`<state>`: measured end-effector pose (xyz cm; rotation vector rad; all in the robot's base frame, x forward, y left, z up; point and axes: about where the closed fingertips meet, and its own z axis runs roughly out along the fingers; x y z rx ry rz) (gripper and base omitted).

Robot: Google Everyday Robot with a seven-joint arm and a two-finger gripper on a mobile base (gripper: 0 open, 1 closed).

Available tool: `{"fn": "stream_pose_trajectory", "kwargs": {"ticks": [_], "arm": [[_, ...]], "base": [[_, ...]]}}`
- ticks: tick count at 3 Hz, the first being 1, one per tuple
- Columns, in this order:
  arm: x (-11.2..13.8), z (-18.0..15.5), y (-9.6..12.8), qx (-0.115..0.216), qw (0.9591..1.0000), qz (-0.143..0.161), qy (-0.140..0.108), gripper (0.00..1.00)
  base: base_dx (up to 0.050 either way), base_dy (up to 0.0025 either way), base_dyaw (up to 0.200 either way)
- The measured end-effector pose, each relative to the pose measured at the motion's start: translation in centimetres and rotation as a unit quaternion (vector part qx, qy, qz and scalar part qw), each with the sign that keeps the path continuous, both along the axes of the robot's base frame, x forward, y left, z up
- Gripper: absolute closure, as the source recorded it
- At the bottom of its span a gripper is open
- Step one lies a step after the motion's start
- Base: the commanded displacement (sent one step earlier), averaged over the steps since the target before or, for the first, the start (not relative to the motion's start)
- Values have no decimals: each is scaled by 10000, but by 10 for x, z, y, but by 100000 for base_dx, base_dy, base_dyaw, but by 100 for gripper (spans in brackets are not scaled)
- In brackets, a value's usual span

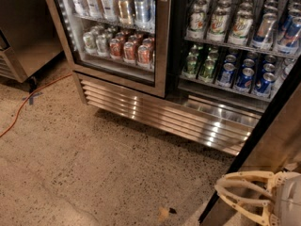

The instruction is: Open right fridge door

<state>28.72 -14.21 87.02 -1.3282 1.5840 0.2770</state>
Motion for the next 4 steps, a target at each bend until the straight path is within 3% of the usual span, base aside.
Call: {"fn": "stream_pose_trajectory", "kwargs": {"ticks": [2, 3, 4], "arm": [[0, 0, 0, 0, 10000, 0, 0, 100], [0, 0, 0, 0, 10000, 0, 0, 100], [0, 0, 0, 0, 10000, 0, 0, 81]], "base": [[-5003, 7, -51], [0, 0, 0], [0, 0, 0]]}}
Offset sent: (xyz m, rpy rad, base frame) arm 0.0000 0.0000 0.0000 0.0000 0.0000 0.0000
